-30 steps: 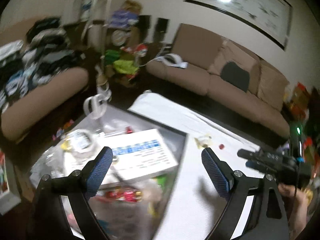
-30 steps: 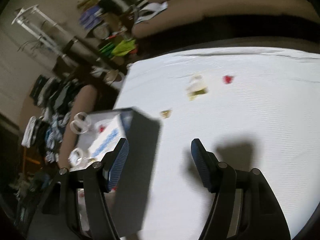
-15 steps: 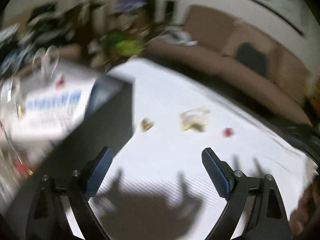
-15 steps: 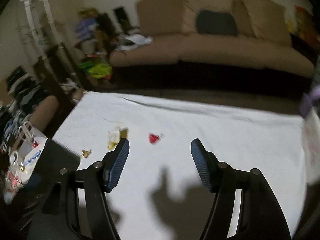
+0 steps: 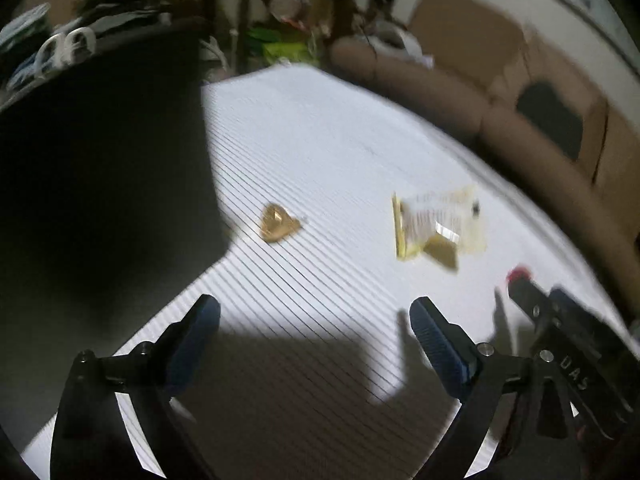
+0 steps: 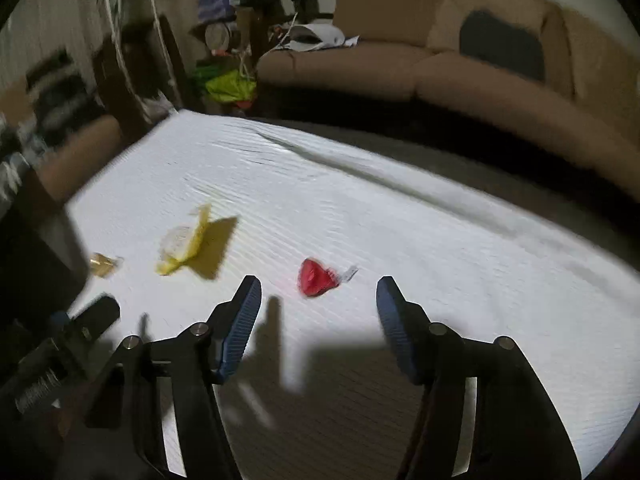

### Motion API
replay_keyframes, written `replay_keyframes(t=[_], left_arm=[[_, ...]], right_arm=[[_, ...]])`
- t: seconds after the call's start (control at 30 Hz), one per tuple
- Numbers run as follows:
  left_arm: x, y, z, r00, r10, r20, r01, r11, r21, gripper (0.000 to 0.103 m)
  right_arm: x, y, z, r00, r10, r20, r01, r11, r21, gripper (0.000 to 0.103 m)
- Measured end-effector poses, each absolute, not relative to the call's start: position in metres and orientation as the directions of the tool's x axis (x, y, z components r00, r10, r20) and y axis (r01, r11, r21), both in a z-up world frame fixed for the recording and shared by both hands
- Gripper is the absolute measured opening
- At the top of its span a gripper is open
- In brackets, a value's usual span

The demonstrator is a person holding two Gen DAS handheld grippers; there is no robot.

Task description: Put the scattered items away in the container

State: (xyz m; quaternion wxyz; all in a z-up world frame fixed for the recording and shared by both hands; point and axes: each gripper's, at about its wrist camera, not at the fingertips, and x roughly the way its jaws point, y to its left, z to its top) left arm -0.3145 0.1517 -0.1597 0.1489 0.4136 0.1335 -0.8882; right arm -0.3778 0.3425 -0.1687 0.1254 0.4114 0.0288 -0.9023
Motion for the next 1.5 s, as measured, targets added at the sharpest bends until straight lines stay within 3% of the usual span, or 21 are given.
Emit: replay_keyframes(t=[0.27,0.5,0.57,0.73,1.1,1.2,1.33,1.5], left_arm=[[-0.331,0.166,-0.144,-0.616,-0.259,-0.744,0.342,-0.939,0.043,0.099],[-0.354,0.167,-0.155,-0.582,-0.228,-0.780,0.318,-0.947,0.040,0.098],[-0.357,0.162,-0.159,-0.585,-0.165,-0.794,0.295,-0.955,-0.018,0.091],[-0.356,0.158,-0.158,-0.593,-0.187,-0.783,0.316,-0.949,-0.012,0.075],[-0.355,0.154,-0.163,-0.601,-0.190,-0.776,0.308,-0.951,-0.006,0.060],[-0.357,0.155,-0.161,-0.609,-0.181,-0.772,0.289,-0.957,-0.004,0.044],[-0.358,0.160,-0.160,-0.618,-0.169,-0.768,0.264,-0.965,0.000,0.013],[-0.356,0.169,-0.158,-0.630,-0.143,-0.763,0.211,-0.977,0.009,0.007]], right_arm=[[-0.392,0.333,-0.179,-0.582,-0.204,-0.787,0.256,-0.965,0.060,0.058],[-0.391,0.329,-0.181,-0.586,-0.194,-0.787,0.243,-0.968,0.057,0.052],[-0.389,0.328,-0.181,-0.590,-0.171,-0.789,0.232,-0.972,0.037,0.048],[-0.390,0.312,-0.180,-0.599,-0.136,-0.789,0.247,-0.969,-0.021,0.021],[-0.390,0.301,-0.180,-0.590,-0.170,-0.789,0.282,-0.959,-0.004,0.021],[-0.389,0.301,-0.180,-0.590,-0.171,-0.789,0.281,-0.960,-0.002,0.021],[-0.387,0.302,-0.180,-0.589,-0.176,-0.789,0.281,-0.960,0.004,0.021],[-0.385,0.306,-0.180,-0.585,-0.198,-0.786,0.281,-0.959,0.033,0.021]])
